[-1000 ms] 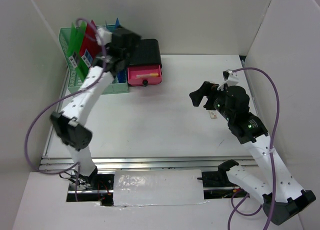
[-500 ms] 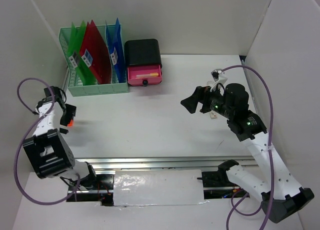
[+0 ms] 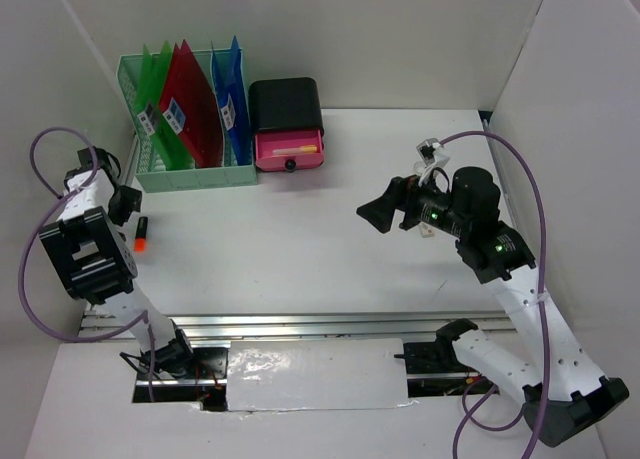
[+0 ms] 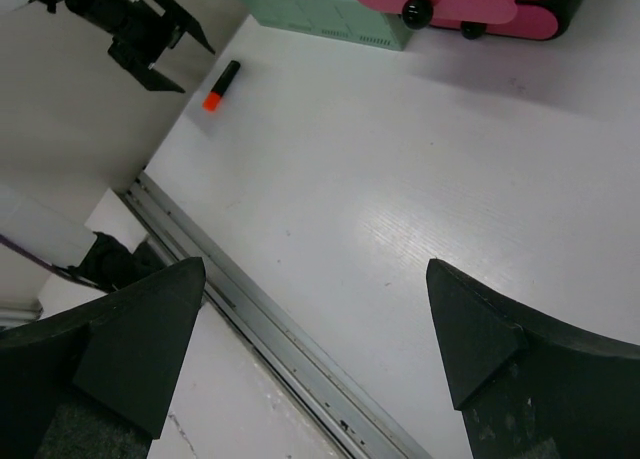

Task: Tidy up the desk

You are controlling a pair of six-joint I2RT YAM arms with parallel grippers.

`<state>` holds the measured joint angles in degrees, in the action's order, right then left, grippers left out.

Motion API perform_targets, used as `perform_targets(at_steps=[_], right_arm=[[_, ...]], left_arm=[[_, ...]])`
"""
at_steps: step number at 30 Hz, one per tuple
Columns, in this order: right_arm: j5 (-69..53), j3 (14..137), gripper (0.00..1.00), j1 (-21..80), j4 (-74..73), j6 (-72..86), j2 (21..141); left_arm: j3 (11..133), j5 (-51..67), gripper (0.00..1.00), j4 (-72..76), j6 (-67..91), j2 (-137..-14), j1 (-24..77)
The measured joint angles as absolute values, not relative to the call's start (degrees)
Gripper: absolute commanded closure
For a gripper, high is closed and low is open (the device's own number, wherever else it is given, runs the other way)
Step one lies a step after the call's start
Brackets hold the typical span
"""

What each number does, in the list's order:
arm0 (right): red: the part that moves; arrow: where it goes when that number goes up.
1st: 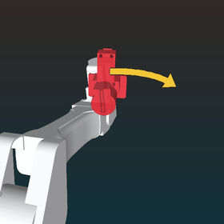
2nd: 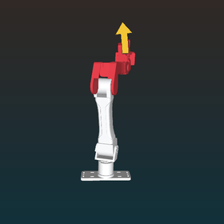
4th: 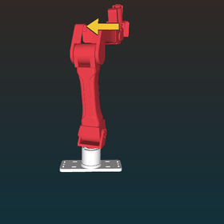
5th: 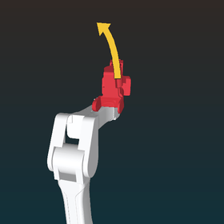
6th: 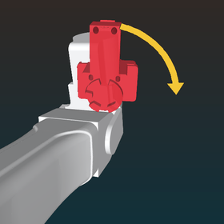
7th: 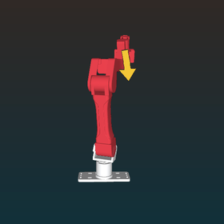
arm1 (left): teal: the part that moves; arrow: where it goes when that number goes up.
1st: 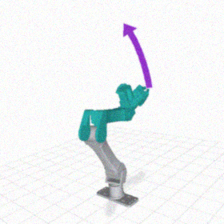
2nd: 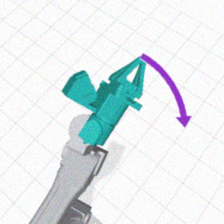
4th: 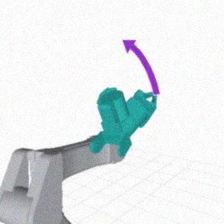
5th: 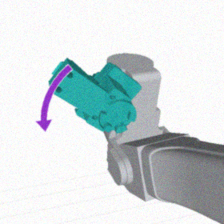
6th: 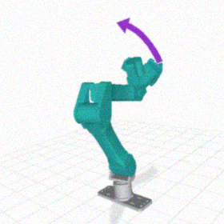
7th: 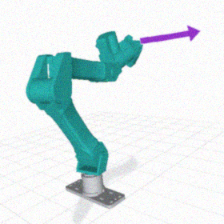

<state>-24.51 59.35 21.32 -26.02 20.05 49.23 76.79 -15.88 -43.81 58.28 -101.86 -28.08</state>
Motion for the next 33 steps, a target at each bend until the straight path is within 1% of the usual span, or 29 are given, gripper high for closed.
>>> perform_targets(at_steps=[6,12,15,20,24,25,27,29,30,31,33], right_arm=[[-27.11,59.37,0.00,21.32,-25.04,20.03,49.23],[-27.99,59.35,0.00,21.32,-24.88,19.81,48.86],[-28.34,59.35,0.00,21.32,-24.91,19.57,48.45],[-29.17,59.37,0.00,21.32,-24.93,19.18,47.79],[-29.50,59.37,0.00,21.32,-24.95,18.94,47.35],[-29.52,59.37,0.00,21.32,-24.95,18.87,47.29],[-29.61,59.35,0.00,21.32,-24.95,18.74,47.22],[-29.63,59.35,0.00,21.32,-24.95,18.59,47.20],[-29.65,59.37,0.00,21.32,-24.95,18.55,47.18],[-29.65,59.35,0.00,21.32,-24.95,18.55,47.16],[-29.63,59.35,0.00,21.32,-24.95,18.52,47.09]], left_arm=[[77.36,-17.41,0.00,-39.20,45.32,-101.51,-28.03],[74.61,-9.72,0.00,-32.05,34.06,-101.60,-28.05],[73.47,-5.82,0.03,-30.39,30.13,-102.80,-27.94],[73.93,-4.10,0.05,-28.53,26.92,-106.87,-27.94],[73.93,-4.38,0.16,-28.64,25.89,-108.27,-27.94],[73.93,-4.51,0.26,-28.62,25.65,-108.49,-27.94],[73.97,-4.86,0.52,-28.67,25.87,-108.81,-27.94],[73.97,-5.39,0.47,-28.69,25.47,-108.95,-27.88],[73.97,-5.69,0.42,-28.69,25.45,-108.97,-27.79],[73.97,-5.89,0.41,-28.71,25.36,-108.99,-27.68],[74.06,-6.52,0.42,-28.75,25.41,-109.36,-27.33]])
